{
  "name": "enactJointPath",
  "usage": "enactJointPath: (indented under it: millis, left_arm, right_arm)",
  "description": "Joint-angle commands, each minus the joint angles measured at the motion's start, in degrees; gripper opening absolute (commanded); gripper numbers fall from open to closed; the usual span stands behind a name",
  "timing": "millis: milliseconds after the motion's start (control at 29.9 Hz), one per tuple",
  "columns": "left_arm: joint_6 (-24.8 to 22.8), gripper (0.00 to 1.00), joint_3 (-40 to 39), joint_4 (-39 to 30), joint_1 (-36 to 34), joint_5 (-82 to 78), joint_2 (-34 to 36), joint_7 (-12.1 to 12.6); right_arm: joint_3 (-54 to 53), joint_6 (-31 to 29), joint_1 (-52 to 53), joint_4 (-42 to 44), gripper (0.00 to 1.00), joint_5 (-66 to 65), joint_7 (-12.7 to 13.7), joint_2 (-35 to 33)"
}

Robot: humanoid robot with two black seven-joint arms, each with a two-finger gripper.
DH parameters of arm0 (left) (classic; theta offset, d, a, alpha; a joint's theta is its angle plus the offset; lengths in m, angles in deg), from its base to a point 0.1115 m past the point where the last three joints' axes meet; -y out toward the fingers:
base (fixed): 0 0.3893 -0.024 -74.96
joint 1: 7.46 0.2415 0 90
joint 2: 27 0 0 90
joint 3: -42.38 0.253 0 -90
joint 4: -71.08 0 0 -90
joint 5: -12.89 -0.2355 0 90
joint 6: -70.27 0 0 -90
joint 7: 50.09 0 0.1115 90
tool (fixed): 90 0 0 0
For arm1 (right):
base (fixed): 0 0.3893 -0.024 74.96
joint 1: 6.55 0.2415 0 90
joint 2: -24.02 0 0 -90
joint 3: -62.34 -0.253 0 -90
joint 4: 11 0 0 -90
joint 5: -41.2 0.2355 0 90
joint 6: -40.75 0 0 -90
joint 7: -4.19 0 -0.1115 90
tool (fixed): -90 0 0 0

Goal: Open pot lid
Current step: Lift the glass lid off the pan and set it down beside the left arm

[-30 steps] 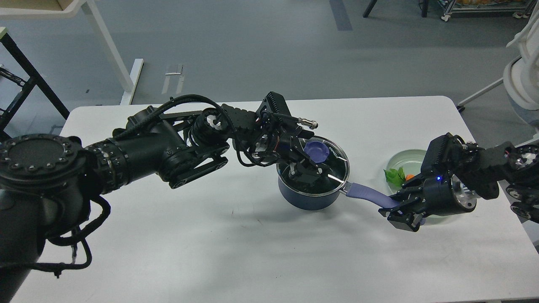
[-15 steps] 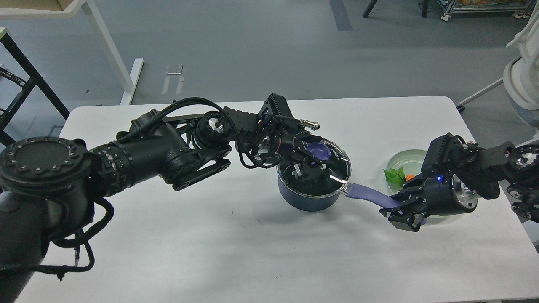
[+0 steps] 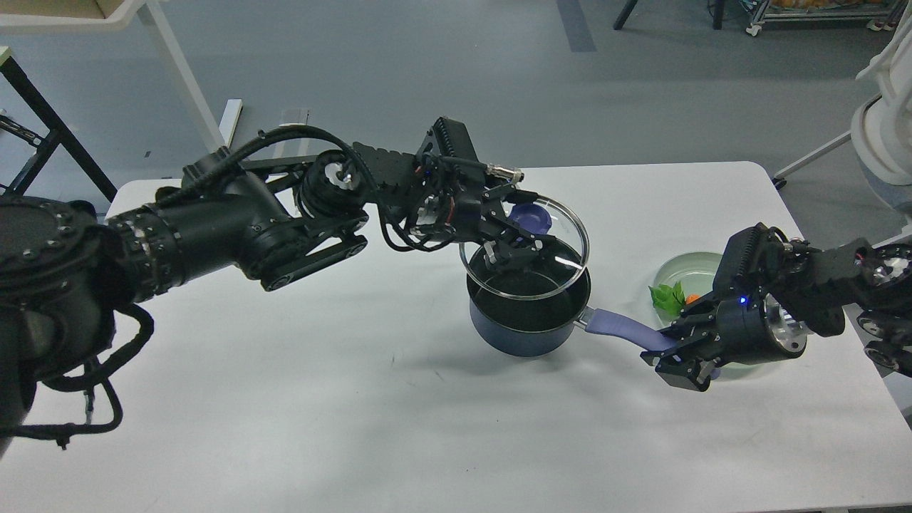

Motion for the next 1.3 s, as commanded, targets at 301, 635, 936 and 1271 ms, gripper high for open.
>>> enactJointPath:
  millis: [301, 635, 936, 1271]
  left_arm:
    - [4.99, 0.34, 6.54, -18.33, 2.84, -0.13, 33.52, 0.02]
    - [17.66, 0.34, 11.3, -18.51, 13.65, 0.05, 46.73, 0.02]
    - [20.73, 0.35, 11.04, -17.81, 21.56, 0.14, 48.23, 0.02]
    - [22.41, 0.37, 10.78, -15.61, 25.08, 0.31, 48.49, 0.02]
  right_arm:
    - [0.04, 0.06, 0.18, -0.07, 0.33, -0.03, -0.02, -0.15]
    - [0.04, 0.06, 0.18, 0.02, 0.33, -0.03, -0.02, -0.06]
    - [0.04, 0.06, 0.18, 0.02, 0.33, -0.03, -0.02, -0.06]
    - [0.04, 0.06, 0.18, 0.02, 0.33, -0.03, -0.02, -0.06]
